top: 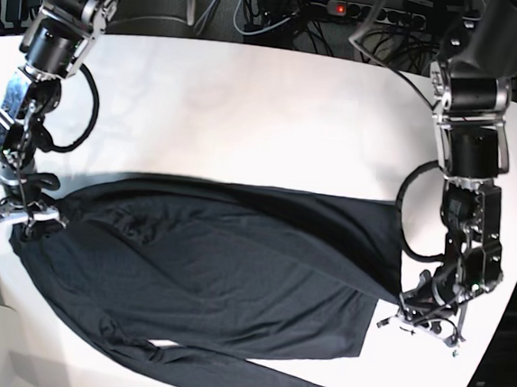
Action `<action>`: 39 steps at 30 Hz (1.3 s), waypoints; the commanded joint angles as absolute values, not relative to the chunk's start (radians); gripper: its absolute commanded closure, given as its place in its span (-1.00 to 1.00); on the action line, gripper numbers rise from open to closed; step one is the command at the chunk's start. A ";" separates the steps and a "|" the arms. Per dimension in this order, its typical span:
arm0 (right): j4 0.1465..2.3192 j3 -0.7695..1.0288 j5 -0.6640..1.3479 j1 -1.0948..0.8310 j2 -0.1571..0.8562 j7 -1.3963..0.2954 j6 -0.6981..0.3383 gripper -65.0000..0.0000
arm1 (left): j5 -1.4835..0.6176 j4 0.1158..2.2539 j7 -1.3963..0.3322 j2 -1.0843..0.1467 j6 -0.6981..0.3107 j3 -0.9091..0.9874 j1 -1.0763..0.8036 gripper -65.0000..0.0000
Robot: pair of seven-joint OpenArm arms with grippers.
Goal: Fold the T-shirt properly
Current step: 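Drag the shirt toward the hem with both grippers, straightening it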
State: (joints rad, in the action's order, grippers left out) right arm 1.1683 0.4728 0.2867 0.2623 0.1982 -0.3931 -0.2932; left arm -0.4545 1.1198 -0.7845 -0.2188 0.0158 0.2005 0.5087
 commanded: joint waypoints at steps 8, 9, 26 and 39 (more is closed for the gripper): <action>1.185 0.475 0.297 0.298 0.213 -0.361 -0.298 1.00 | -0.461 1.135 -0.722 -0.229 0.015 0.107 0.564 1.00; 1.185 0.475 0.297 0.298 0.213 -0.361 -0.298 1.00 | -0.461 1.132 -0.720 -0.229 0.016 0.102 0.564 1.00; 1.185 0.499 0.297 0.294 0.232 -0.361 -0.297 1.00 | -0.461 1.035 -0.659 -0.283 0.012 0.110 0.559 1.00; 1.185 0.565 0.297 0.298 0.232 -0.361 -0.297 1.00 | -0.461 1.033 -0.657 -0.288 0.012 0.104 0.558 1.00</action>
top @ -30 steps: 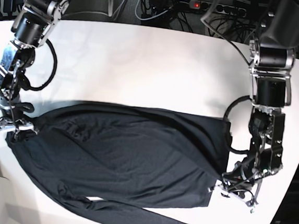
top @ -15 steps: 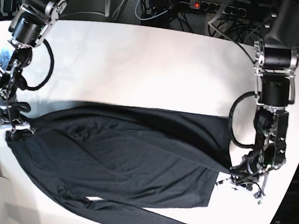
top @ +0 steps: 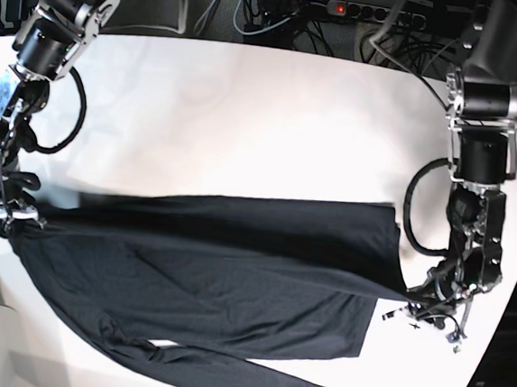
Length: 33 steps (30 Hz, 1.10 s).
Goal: Fold the T-shirt properly
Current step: 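Drag the shirt toward the hem with both grippers, straightening it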
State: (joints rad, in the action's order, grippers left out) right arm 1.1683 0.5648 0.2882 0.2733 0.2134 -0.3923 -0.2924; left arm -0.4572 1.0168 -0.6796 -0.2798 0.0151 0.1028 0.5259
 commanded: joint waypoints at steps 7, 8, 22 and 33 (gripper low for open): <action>1.185 0.561 0.297 0.298 0.232 -0.361 -0.297 1.00 | -0.461 1.033 -0.636 -0.286 0.012 0.104 0.562 1.00; 1.185 0.561 0.297 0.300 0.232 -0.361 -0.297 1.00 | -0.461 1.033 -0.621 -0.286 0.012 0.104 0.562 1.00; 1.049 0.559 0.297 0.360 0.257 -0.360 -0.297 1.00 | -0.461 1.033 -0.593 -0.285 0.012 0.105 0.565 1.00; 1.049 0.512 0.297 0.360 0.254 -0.360 -0.297 1.00 | -0.461 0.912 -0.499 -0.263 0.018 0.104 0.618 1.00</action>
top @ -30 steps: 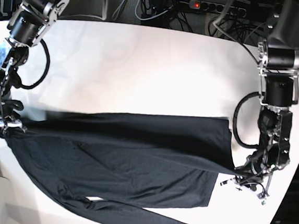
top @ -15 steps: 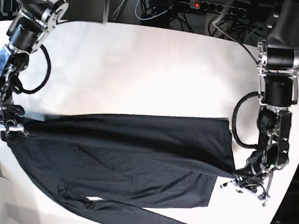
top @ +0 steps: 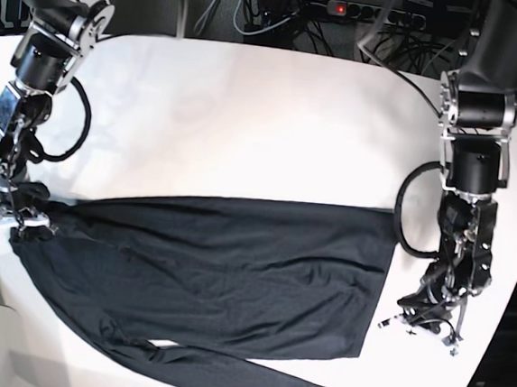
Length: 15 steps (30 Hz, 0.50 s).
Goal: Fold the T-shirt properly
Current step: 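Drag the shirt toward the hem with both grippers, straightening it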
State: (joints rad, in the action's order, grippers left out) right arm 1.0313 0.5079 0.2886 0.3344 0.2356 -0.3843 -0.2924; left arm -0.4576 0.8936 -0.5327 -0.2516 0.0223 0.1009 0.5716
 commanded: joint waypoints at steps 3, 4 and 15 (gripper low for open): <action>1.049 0.512 0.297 0.360 0.254 -0.360 -0.297 1.00 | -0.463 0.895 -0.496 -0.263 0.018 0.104 0.619 1.00; 1.049 0.512 0.297 0.360 0.255 -0.360 -0.297 1.00 | -0.463 0.892 -0.496 -0.263 0.018 0.104 0.619 1.00; 1.047 0.512 0.297 0.360 0.254 -0.360 -0.297 1.00 | -0.470 0.905 -0.555 -0.260 0.015 0.104 0.590 -0.22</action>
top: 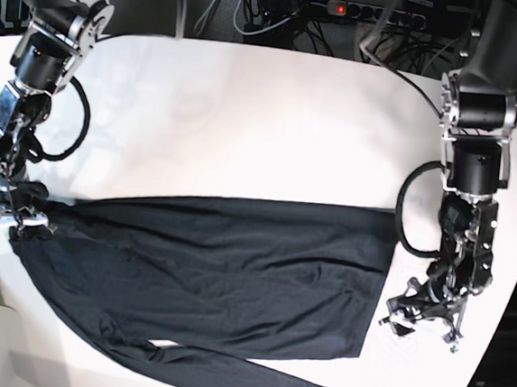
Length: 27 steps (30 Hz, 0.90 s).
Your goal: Fold the T-shirt properly
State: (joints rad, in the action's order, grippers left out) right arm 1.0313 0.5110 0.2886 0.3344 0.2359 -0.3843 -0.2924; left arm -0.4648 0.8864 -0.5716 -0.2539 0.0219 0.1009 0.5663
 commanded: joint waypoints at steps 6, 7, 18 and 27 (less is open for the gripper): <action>1.046 0.512 0.297 0.358 0.254 -0.360 -0.297 1.00 | -0.469 0.993 -0.582 -0.220 0.012 0.104 0.513 -0.32; 1.046 0.512 0.297 0.358 0.252 -0.360 -0.297 1.00 | -0.469 1.006 -0.582 -0.220 0.012 0.104 0.504 -0.32; 1.046 0.519 0.297 0.343 0.252 -0.367 -0.297 -0.14 | -0.463 1.012 -0.590 -0.209 0.012 0.102 0.496 -0.33; 1.050 0.647 0.302 0.332 0.252 -0.361 -0.297 -0.18 | -0.463 1.012 -0.590 -0.202 0.012 0.102 0.495 -0.33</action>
